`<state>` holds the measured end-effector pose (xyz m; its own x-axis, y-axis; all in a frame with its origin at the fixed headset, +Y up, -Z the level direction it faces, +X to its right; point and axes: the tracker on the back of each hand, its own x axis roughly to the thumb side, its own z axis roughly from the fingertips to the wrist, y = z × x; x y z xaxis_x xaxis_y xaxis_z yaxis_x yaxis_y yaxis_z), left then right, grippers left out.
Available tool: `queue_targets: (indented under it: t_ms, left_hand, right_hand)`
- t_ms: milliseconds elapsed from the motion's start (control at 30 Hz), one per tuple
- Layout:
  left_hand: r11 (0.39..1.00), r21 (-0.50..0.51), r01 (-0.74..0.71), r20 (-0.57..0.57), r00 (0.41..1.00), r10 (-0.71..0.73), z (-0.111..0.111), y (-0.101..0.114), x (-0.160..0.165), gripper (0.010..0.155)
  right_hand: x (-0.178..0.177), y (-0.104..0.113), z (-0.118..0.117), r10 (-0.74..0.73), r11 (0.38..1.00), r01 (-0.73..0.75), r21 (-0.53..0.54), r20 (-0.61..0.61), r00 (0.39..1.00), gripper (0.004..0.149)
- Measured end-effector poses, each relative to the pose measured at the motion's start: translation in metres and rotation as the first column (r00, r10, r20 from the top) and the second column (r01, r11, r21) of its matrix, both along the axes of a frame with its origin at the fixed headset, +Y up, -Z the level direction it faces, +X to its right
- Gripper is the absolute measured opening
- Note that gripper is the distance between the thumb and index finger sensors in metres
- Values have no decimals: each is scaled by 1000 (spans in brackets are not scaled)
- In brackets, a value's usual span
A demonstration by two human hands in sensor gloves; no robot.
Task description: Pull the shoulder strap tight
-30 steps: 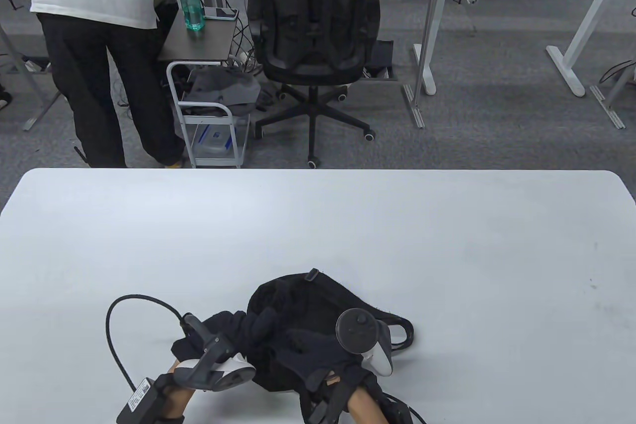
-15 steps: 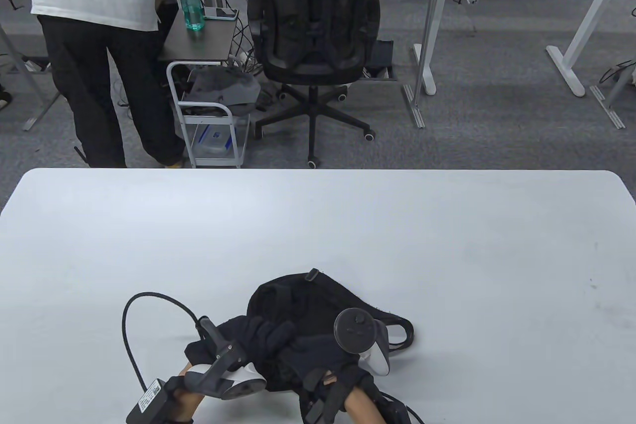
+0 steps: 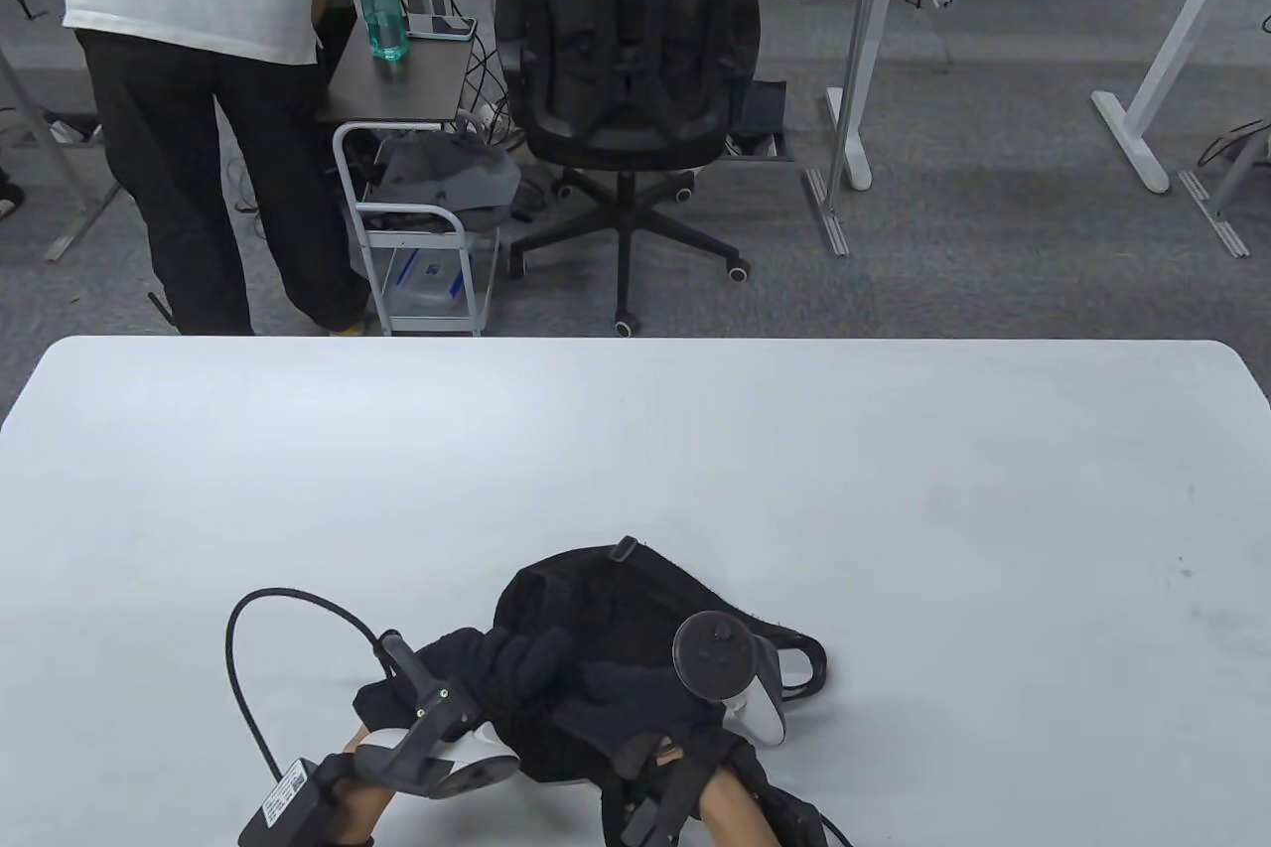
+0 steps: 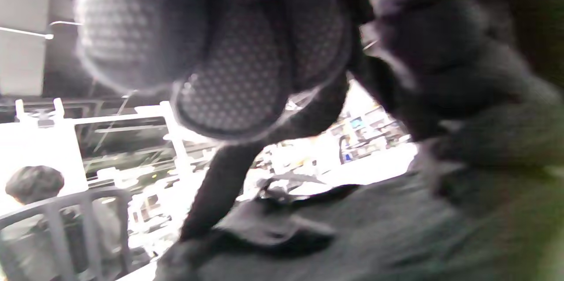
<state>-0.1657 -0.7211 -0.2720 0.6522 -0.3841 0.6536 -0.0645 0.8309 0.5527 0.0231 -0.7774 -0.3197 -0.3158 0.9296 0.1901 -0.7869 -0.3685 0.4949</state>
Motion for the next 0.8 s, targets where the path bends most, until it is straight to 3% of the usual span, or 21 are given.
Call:
queue_targets:
  t_ms: [167, 233, 400, 600, 733, 800]
  left_hand:
    - [1000, 10, 29, 34, 999, -29, 4, -7, 11, 65]
    - [999, -31, 26, 37, 999, -25, 2, -9, 8, 65]
    - [999, -21, 46, 4, 999, -46, -7, -12, 0, 65]
    - [999, -46, 20, -80, 997, -24, -22, -9, -20, 65]
    - [999, -18, 44, -85, 995, -45, -15, -7, -14, 65]
    - [999, 16, 48, -44, 998, -47, -9, -4, -10, 64]
  right_hand:
    - [0, 0, 1, -33, 999, 33, -10, -1, 999, 44]
    - [-2, 0, 1, 7, 1000, -7, 13, -3, 1000, 43]
    - [-7, 1, 2, 22, 999, -22, 23, -12, 1000, 42]
    - [-6, 2, 3, 20, 1000, -19, 15, -25, 1000, 42]
    - [-7, -1, 2, 37, 999, -37, 6, -18, 999, 41]
    - [-3, -2, 2, 31, 999, -31, 12, 13, 999, 53]
